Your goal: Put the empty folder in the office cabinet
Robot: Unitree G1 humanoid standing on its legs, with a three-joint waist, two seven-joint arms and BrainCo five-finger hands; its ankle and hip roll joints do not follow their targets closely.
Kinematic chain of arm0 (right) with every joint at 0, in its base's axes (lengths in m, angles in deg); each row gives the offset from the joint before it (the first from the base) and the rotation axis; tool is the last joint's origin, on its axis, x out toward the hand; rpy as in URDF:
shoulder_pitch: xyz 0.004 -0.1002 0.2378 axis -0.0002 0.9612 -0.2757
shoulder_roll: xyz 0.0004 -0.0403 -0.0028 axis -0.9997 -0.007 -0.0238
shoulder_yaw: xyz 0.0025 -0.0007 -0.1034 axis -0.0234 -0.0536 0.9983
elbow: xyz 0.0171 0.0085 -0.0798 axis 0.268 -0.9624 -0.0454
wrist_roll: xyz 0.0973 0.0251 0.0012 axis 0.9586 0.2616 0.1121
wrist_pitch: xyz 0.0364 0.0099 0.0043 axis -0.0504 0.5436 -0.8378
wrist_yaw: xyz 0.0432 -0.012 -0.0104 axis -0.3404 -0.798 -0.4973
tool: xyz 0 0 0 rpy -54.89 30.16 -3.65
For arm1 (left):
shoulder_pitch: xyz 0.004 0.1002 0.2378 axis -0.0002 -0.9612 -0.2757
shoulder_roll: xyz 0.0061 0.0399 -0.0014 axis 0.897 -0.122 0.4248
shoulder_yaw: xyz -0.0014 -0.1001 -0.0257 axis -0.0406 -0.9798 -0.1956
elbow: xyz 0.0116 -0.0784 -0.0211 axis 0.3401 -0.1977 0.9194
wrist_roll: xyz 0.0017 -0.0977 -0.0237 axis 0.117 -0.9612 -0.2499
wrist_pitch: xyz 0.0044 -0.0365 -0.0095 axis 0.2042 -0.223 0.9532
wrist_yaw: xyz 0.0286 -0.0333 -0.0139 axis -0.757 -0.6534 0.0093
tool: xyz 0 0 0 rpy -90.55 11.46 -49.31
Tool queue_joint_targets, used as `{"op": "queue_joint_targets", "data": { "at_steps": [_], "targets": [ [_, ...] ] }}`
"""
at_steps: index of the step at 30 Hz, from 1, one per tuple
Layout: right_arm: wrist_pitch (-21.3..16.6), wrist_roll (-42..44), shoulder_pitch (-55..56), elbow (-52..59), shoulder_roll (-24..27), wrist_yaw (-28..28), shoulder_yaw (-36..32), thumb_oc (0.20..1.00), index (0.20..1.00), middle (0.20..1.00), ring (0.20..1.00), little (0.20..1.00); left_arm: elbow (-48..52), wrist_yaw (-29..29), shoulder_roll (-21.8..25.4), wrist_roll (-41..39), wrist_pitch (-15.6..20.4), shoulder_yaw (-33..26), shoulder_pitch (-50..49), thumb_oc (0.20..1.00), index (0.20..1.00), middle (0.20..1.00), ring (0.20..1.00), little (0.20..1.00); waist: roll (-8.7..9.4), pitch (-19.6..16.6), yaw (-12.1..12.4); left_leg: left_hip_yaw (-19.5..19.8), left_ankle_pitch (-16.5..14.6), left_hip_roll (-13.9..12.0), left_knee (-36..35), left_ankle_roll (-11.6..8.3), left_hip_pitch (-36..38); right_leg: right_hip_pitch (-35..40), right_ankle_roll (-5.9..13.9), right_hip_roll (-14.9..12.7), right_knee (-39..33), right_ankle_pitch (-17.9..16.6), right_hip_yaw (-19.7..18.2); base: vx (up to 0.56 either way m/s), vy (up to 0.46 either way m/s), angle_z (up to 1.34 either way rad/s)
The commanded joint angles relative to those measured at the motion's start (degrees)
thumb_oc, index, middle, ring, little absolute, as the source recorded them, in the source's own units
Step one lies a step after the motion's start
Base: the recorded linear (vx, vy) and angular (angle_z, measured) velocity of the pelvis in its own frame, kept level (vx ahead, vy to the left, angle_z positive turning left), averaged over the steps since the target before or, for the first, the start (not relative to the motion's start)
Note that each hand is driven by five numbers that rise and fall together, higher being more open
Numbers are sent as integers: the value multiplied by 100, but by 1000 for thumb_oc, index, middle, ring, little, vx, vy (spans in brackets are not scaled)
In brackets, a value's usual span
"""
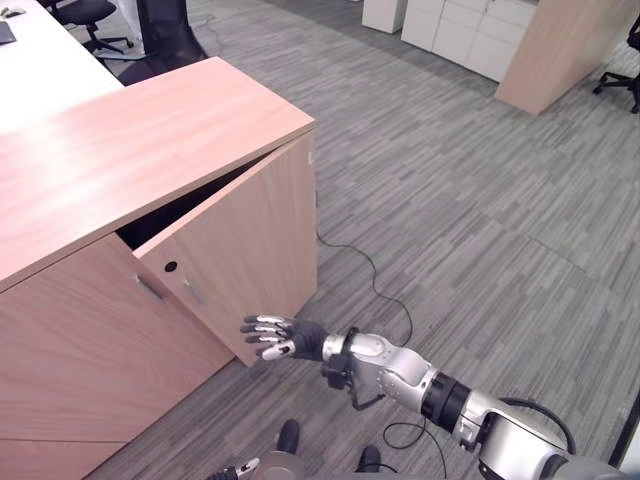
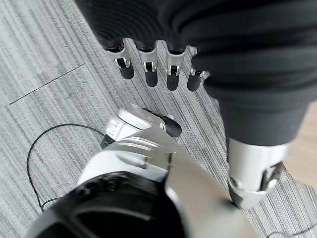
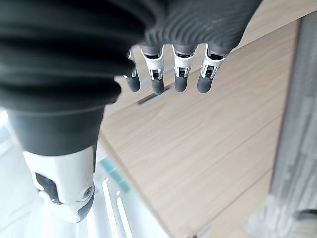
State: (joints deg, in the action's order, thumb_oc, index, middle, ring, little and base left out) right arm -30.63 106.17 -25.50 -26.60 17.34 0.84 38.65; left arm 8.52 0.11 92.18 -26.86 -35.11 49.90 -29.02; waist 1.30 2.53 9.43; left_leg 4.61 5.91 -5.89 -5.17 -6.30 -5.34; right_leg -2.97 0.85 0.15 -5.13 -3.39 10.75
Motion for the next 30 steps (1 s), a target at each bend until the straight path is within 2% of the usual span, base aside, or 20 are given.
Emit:
{"op": "queue_joint_targets", "data": {
  "at_steps": [1,7,10,12,13,16,17,18,20,21,22,25,27,30],
  "targets": [
    [-154,63,-2,135,-129,-151,-246,1000,1000,1000,1000,1000,-502,104,-48,247,-61,44,259,1000,1000,1000,1000,1000,237,167,3,-160,-851,477,17,330,641,93,531,-227,13,498,-85,-19,10,-4],
    [-166,-408,750,-554,153,-78,-837,1000,1000,1000,1000,1000,-496,252,20,314,-72,-19,162,1000,1000,1000,1000,1000,216,94,-123,-155,-856,474,17,323,670,142,541,-230,13,513,-72,-4,1,-1],
    [-209,-938,1115,-1099,267,62,-1224,1000,1000,1000,1000,1000,-532,323,48,341,-93,-70,106,1000,1000,1000,1000,1000,237,37,-193,-128,-864,480,17,315,674,161,545,-233,13,526,-47,-7,-5,3],
    [-243,-1703,1410,-1812,301,298,-1614,1000,1000,1000,1000,1000,-632,300,78,407,-117,-139,86,1000,1000,1000,1000,1000,270,-22,-249,-95,-868,473,17,312,680,183,531,-233,13,543,-44,-8,-18,8],
    [-246,-1706,1410,-1816,297,297,-1616,1000,1000,1000,1000,1000,-632,300,79,407,-117,-138,86,1000,1000,1000,1000,1000,271,-21,-248,-94,-869,473,17,312,682,185,531,-232,13,544,-43,-9,-20,7],
    [-288,-2505,1703,-2909,180,690,-2159,1000,1000,1000,1000,1000,-672,218,98,439,-119,-177,91,1000,1000,1000,1000,1000,296,-69,-294,-38,-861,480,17,313,683,214,524,-230,13,562,-21,-7,-26,8],
    [-288,-2505,1703,-2909,180,690,-2159,1000,1000,1000,1000,1000,-672,218,98,439,-119,-177,91,1000,1000,1000,1000,1000,296,-68,-294,-38,-862,480,17,313,683,215,524,-230,13,562,-21,-16,-30,15],
    [-279,-2786,1757,-3875,29,978,-2713,1000,1000,1000,1000,1000,-688,175,82,401,-108,-174,120,1000,1000,1000,1000,1000,295,-104,-308,12,-856,485,17,319,679,233,513,-234,13,570,-10,-14,-36,12],
    [-226,-3148,1790,-4701,-89,1297,-3222,1000,1000,1000,1000,1000,-712,96,85,366,-106,-159,190,1000,1000,1000,1000,1000,278,-144,-317,68,-851,485,17,328,671,258,498,-228,13,585,16,-12,-47,14],
    [-169,-3715,1823,-5327,-60,1641,-3569,1000,1000,1000,1000,1000,-723,24,107,358,-133,-163,226,1000,1000,1000,1000,1000,243,-190,-325,127,-851,483,17,332,677,293,487,-222,13,599,62,-7,-34,24],
    [-171,-3716,1822,-5329,-61,1641,-3571,1000,1000,1000,1000,1000,-723,24,107,357,-133,-162,226,1000,1000,1000,1000,1000,242,-187,-326,130,-852,483,17,331,679,296,487,-221,13,600,65,3,-29,24],
    [22,-4570,1912,-5953,34,2037,-3767,1000,1000,1000,1000,1000,-960,-150,90,569,-148,-102,266,1000,1000,1000,1000,1000,175,-270,-350,223,-869,483,17,335,712,382,462,-213,13,636,125,15,-27,10],
    [22,-4571,1913,-5952,34,2037,-3768,1000,1000,1000,1000,1000,-960,-150,90,569,-148,-101,266,1000,1000,1000,1000,1000,174,-270,-352,225,-869,483,17,335,712,383,462,-213,13,637,127,9,-23,9],
    [51,-4760,2045,-6078,39,2507,-3935,1000,1000,1000,1000,1000,-872,-623,28,832,-12,-13,325,1000,1000,1000,1000,1000,127,-278,-362,335,-848,462,17,315,708,402,435,-206,13,655,207,0,-46,21]
  ]
}}
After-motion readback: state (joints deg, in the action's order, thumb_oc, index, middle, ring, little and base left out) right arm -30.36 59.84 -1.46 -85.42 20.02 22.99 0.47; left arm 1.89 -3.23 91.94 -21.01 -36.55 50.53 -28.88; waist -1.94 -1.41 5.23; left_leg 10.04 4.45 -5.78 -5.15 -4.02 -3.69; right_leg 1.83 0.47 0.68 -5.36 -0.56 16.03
